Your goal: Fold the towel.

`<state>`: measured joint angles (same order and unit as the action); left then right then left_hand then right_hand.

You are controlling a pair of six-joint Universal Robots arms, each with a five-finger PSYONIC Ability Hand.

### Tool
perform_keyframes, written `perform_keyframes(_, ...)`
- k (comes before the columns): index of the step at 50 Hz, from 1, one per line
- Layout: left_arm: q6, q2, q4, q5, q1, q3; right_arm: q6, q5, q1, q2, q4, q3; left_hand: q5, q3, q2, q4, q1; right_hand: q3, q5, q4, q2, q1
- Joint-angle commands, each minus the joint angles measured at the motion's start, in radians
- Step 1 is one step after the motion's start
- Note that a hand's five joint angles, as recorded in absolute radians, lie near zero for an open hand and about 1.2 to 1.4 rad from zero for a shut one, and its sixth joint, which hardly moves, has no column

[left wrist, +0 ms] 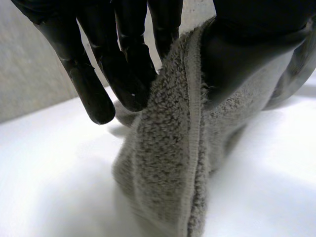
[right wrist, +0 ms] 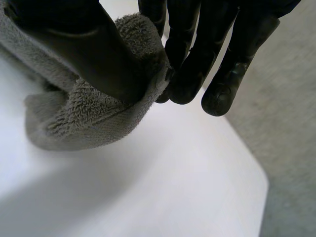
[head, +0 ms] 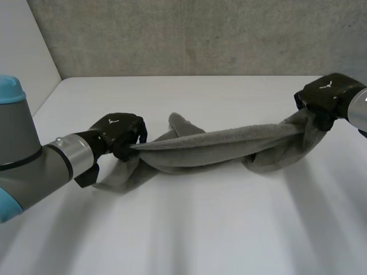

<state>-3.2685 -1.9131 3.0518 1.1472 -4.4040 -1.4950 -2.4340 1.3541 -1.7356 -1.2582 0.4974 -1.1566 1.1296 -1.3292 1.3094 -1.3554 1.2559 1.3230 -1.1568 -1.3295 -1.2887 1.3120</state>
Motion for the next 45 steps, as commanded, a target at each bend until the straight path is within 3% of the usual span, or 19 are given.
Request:
perform_keyframes(1, -0.080, -0.020, 0.001, 0.016, -0.006, 0.190, -0.034, -0.047, -0.013, -0.017, -0.155, 0.057, 0.092, -0.067, 0.087, -0.041, 0.140, 0.073, -0.065, -0.067, -0.108, 0.084)
perform_keyframes(3, -0.076, -0.097, 0.001, 0.025, -0.006, 0.424, -0.054, -0.040, -0.050, 0.080, -0.285, 0.197, 0.092, -0.067, 0.087, -0.041, 0.140, 0.073, -0.065, -0.067, -0.108, 0.084)
perform_keyframes(4, -0.076, -0.098, 0.001, 0.025, -0.006, 0.426, -0.054, -0.039, -0.050, 0.080, -0.286, 0.198, 0.092, -0.067, 0.087, -0.041, 0.140, 0.073, -0.065, -0.067, -0.108, 0.084)
perform_keyframes(6, -0.076, -0.174, -0.005, 0.064, 0.017, 0.733, -0.095, 0.003, -0.106, 0.158, -0.414, 0.448, 0.092, -0.067, 0.087, -0.041, 0.140, 0.073, -0.065, -0.067, -0.108, 0.084)
perform_keyframes(7, -0.076, -0.175, -0.005, 0.065, 0.017, 0.734, -0.096, 0.004, -0.107, 0.158, -0.415, 0.449, 0.092, -0.067, 0.087, -0.041, 0.140, 0.073, -0.065, -0.067, -0.108, 0.084)
perform_keyframes(10, -0.074, -0.202, 0.002, 0.101, 0.020, 1.000, -0.169, 0.054, -0.134, 0.171, -0.473, 0.663, 0.092, -0.067, 0.087, -0.041, 0.140, 0.073, -0.065, -0.067, -0.108, 0.084)
perform_keyframes(12, -0.060, -0.196, 0.013, 0.120, 0.021, 1.116, -0.308, 0.054, -0.124, 0.155, -0.502, 0.698, 0.092, -0.067, 0.087, -0.041, 0.140, 0.073, -0.065, -0.067, -0.108, 0.084)
perform_keyframes(13, -0.060, -0.196, 0.013, 0.120, 0.021, 1.116, -0.309, 0.054, -0.124, 0.155, -0.502, 0.698, 0.092, -0.067, 0.087, -0.041, 0.140, 0.073, -0.065, -0.067, -0.108, 0.084)
perform_keyframes(15, -0.045, -0.187, 0.024, 0.123, 0.021, 1.113, -0.405, -0.001, -0.116, 0.138, -0.498, 0.623, 0.092, -0.067, 0.087, -0.041, 0.140, 0.073, -0.065, -0.067, -0.108, 0.084)
perform_keyframes(18, 0.010, -0.178, 0.025, 0.120, 0.014, 1.036, -0.412, -0.036, -0.105, 0.137, -0.490, 0.538, 0.092, -0.067, 0.087, -0.041, 0.140, 0.073, -0.065, -0.067, -0.108, 0.084)
perform_keyframes(20, 0.039, -0.167, 0.027, 0.105, -0.003, 0.844, -0.381, -0.102, -0.093, 0.116, -0.487, 0.319, 0.092, -0.067, 0.087, -0.041, 0.140, 0.073, -0.065, -0.067, -0.108, 0.084)
perform_keyframes(21, 0.039, -0.167, 0.027, 0.105, -0.003, 0.843, -0.381, -0.102, -0.093, 0.115, -0.487, 0.318, 0.092, -0.067, 0.087, -0.041, 0.140, 0.073, -0.065, -0.067, -0.108, 0.084)
perform_keyframes(23, 0.038, -0.153, 0.039, 0.098, -0.011, 0.722, -0.288, -0.159, -0.087, 0.070, -0.500, 0.098, 0.092, -0.067, 0.087, -0.041, 0.140, 0.073, -0.065, -0.067, -0.108, 0.084)
perform_keyframes(25, 0.009, -0.127, 0.086, 0.045, -0.040, 0.496, -0.228, -0.182, -0.085, 0.044, -0.511, -0.005, 0.092, -0.067, 0.087, -0.041, 0.140, 0.073, -0.065, -0.067, -0.108, 0.084)
perform_keyframes(29, -0.065, -0.119, 0.163, -0.026, -0.060, 0.289, -0.122, -0.202, -0.081, 0.023, -0.534, -0.176, 0.092, -0.067, 0.087, -0.041, 0.140, 0.073, -0.065, -0.067, -0.108, 0.084)
perform_keyframes(31, -0.161, -0.116, 0.218, -0.058, -0.071, 0.120, -0.056, -0.214, -0.062, 0.022, -0.563, -0.318, 0.092, -0.067, 0.087, -0.041, 0.140, 0.073, -0.065, -0.067, -0.108, 0.084)
perform_keyframes(39, -0.341, -0.138, 0.251, -0.060, -0.089, -0.080, -0.028, -0.217, -0.019, 0.023, -0.602, -0.503, 0.055, -0.030, 0.050, -0.003, 0.103, 0.073, -0.065, -0.067, -0.108, 0.084)
perform_keyframes(45, -0.346, -0.159, 0.292, -0.057, -0.091, -0.106, -0.053, -0.213, 0.007, 0.022, -0.616, -0.512, -0.037, 0.062, -0.042, 0.088, 0.012, 0.073, -0.065, -0.067, -0.108, 0.084)
